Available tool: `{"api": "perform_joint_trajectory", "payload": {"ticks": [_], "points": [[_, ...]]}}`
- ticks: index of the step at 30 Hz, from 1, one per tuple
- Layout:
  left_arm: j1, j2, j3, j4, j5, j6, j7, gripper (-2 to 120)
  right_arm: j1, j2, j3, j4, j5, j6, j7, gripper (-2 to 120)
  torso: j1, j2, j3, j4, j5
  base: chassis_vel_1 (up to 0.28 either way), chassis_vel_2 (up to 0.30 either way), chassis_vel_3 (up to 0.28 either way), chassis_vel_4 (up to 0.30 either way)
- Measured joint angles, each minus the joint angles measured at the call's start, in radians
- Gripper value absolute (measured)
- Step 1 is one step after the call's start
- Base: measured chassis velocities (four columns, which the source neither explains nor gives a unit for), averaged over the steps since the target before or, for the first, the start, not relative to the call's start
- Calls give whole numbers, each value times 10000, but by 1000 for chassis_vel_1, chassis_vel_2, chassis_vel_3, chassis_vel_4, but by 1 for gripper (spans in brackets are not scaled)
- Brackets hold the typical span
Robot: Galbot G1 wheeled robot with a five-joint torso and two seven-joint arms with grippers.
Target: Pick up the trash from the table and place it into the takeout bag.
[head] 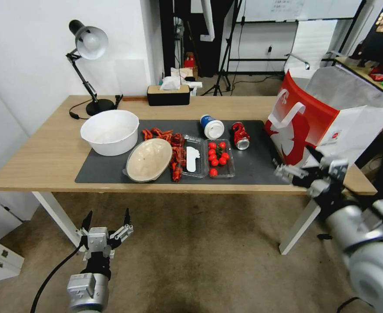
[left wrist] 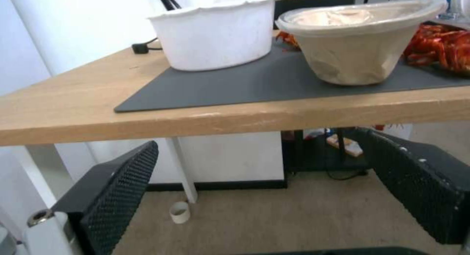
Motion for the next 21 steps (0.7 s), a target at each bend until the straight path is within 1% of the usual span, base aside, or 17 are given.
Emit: {"api": "perform_joint_trajectory", "payload": {"ticks": [1, 2, 3, 4, 5, 8, 9, 10, 12, 14, 21], "points": [[1, 0, 7, 10, 1, -19, 2, 100, -198, 206, -45, -261, -280, 675, -182, 100, 1, -1, 1, -1, 4, 0, 0, 0, 0], [1, 0, 7, 10, 1, -19, 2, 100, -198, 206, -45, -261, -280, 675, -182, 100, 1, -1, 1, -1, 4, 0, 0, 0, 0], [-2, 3, 9, 22, 1, -36, 3, 100, -393, 383, -86, -514, -419, 1296, -313, 100, 0, -1, 1, -1, 3, 0, 0, 0, 0], [-12, 15, 8, 43, -2, -42, 5, 100, -543, 519, -116, -721, -518, 1710, -401, 100, 0, -1, 2, 1, 1, 0, 0, 0, 0], [-12, 15, 8, 43, -2, -42, 5, 100, -543, 519, -116, -721, -518, 1710, -401, 100, 0, -1, 2, 1, 1, 0, 0, 0, 0], [-62, 47, 1, 128, -15, -52, 6, 100, -935, 879, -204, -1276, -771, 2735, -614, 100, 0, -1, 2, -2, 5, 0, 0, 0, 0], [-62, 47, 1, 128, -15, -52, 6, 100, -935, 879, -204, -1276, -771, 2735, -614, 100, 0, -1, 2, -2, 5, 0, 0, 0, 0], [-93, 50, 2, 166, -24, -56, 7, 100, -1039, 988, -239, -1436, -821, 2883, -667, 100, 0, -1, 1, 0, 1, 0, 0, 0, 0], [-196, 78, 2, 270, -41, -56, 8, 100, -1181, 1208, -328, -1817, -930, 3313, -770, 100, 0, -1, 1, -1, 4, 0, 0, 0, 0], [-241, 86, 6, 305, -49, -56, 10, 100, -1200, 1266, -353, -1945, -958, 3396, -798, 100, 0, -1, 1, -1, 0, 0, 0, 0, 0], [-375, 112, 53, 431, -77, -39, 15, 100, -1229, 1449, -462, -2323, -975, 3461, -845, 100, 0, -1, 2, -1, 3, 0, 0, 0, 0]]}}
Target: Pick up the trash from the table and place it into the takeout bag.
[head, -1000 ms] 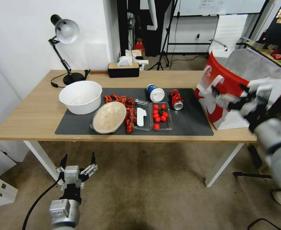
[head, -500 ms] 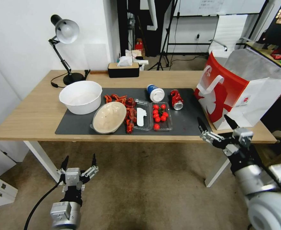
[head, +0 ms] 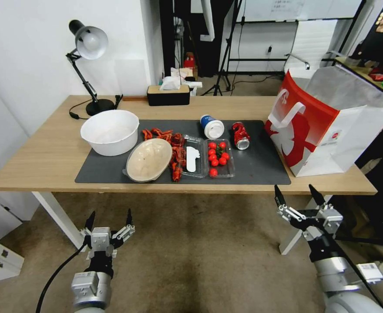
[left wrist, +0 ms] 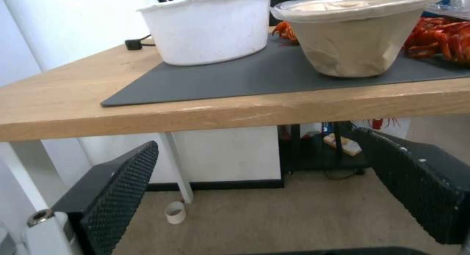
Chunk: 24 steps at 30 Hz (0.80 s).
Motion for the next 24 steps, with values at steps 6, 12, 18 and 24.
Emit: {"api": "perform_joint_trajectory", "payload": {"ticks": [6, 12, 18, 24], "points": [[4, 12, 49, 48, -9, -3, 5, 100, -31, 92, -5, -48, 0, 0, 1, 100, 0, 0, 0, 1, -1, 0, 0, 0, 0], [-2, 38, 61, 63, -25, -8, 8, 100, 1, 147, -35, -65, 0, -20, 4, 100, 0, 0, 0, 0, 0, 0, 0, 0, 0], [-12, 85, 57, 66, -70, -14, 11, 100, 7, 182, -36, -143, -2, -60, 10, 100, 0, 0, 0, 0, 0, 0, 0, 0, 0], [-11, 130, 51, 76, -97, -17, 12, 100, 43, 216, -43, -176, -44, -102, 11, 100, 0, 0, 0, 0, -1, 0, 0, 0, 0]]}}
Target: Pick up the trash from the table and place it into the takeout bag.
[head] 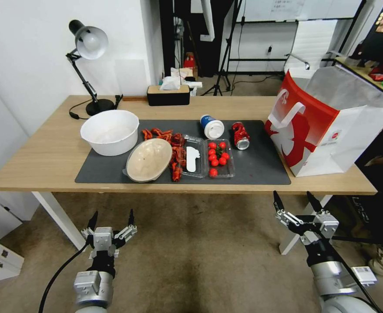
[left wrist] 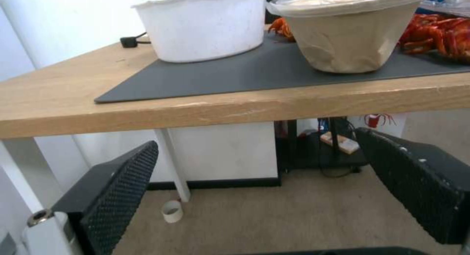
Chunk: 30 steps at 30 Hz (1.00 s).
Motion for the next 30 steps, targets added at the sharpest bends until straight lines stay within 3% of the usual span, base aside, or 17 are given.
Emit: {"api": "perform_joint_trajectory", "payload": {"ticks": [11, 30], "points": [[81, 100, -31, -124, -114, -34, 1, 100, 336, -196, -190, 266, -174, -504, 81, 100, 1, 0, 1, 0, 1, 0, 0, 0, 0], [160, 46, -152, -420, -29, -26, 0, 100, 3242, -1578, -2082, 376, 270, -3404, 1531, 100, 0, 0, 1, -1, 0, 0, 0, 0, 0]]}}
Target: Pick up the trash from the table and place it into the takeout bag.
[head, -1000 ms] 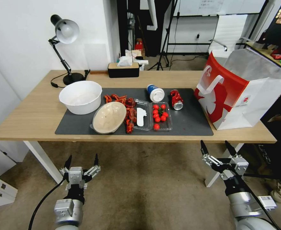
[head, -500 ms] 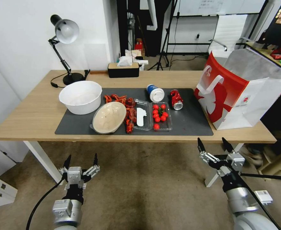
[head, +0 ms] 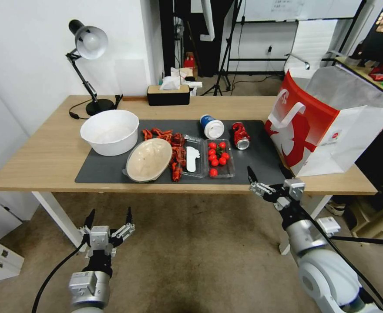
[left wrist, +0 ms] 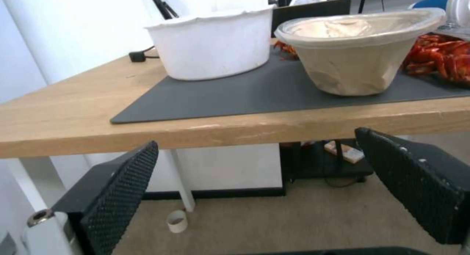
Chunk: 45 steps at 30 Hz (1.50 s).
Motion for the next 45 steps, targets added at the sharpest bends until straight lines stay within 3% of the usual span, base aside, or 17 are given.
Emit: {"api": "perform_joint_trajectory", "payload": {"ticks": [7, 15, 29, 45], "points": [[-35, -145, 5, -13, 121, 35, 9, 100, 1185, -903, -458, -143, 499, -963, 639, 100, 0, 0, 0, 0, 1, 0, 0, 0, 0], [-95, -285, 3, 64, 227, 62, 21, 100, 3299, -1896, -1678, -1216, 1545, -1615, 1478, 100, 0, -1, 0, 2, 2, 0, 0, 0, 0], [-222, -362, -92, 102, 258, 249, 22, 100, 6458, -2091, -3246, -2648, 3214, -3045, 3217, 100, 0, -1, -1, 0, -1, 0, 0, 0, 0], [-307, -163, -150, 128, 148, 416, 14, 100, 8660, -1635, -4440, -4474, 4870, -4126, 3674, 100, 1, -1, 0, 1, 0, 0, 0, 0, 0]]}}
